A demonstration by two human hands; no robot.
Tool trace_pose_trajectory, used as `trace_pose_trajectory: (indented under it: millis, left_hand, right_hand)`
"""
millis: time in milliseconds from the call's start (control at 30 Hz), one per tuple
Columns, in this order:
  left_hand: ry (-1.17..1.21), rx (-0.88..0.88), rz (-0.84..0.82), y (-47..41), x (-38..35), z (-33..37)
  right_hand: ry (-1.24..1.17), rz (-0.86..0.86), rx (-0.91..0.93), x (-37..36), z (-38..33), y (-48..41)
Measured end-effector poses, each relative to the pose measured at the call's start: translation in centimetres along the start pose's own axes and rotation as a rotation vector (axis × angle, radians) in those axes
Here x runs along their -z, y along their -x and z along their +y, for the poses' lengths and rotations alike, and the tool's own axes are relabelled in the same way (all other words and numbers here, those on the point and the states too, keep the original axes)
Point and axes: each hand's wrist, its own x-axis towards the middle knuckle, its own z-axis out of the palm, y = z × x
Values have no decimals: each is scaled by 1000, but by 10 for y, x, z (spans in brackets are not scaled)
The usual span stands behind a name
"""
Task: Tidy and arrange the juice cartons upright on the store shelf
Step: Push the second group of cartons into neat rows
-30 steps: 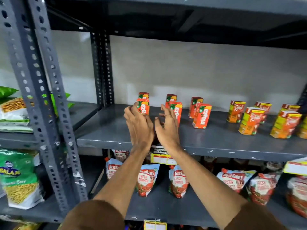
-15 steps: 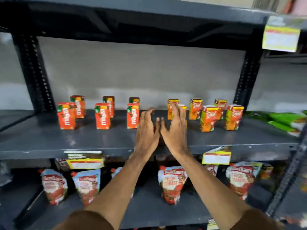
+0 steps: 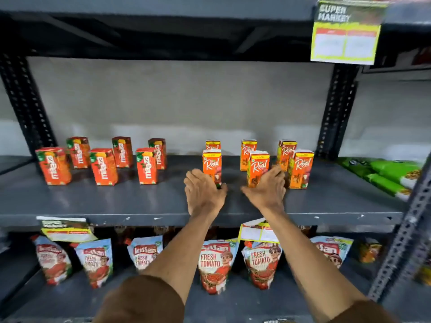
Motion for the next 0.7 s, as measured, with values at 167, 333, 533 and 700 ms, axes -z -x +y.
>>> trace_pose_trajectory:
  millis: [167,333,533,700]
  left_hand:
    - [-92,-12,-32,1,-2,0]
    - [-143,-30,-32,2,-2,0]
    - [-162,-47,-39,2,-2,-1]
    - [-174,-48,-41,1,-4,-1]
  right_hand:
    - [-48,41,70,-3,4,-1]
    - [-22,26,75,-4,-2,-1]
    - [10,-3,102,-2,-5,3]
    - [23,-15,110,-1,-6,4]
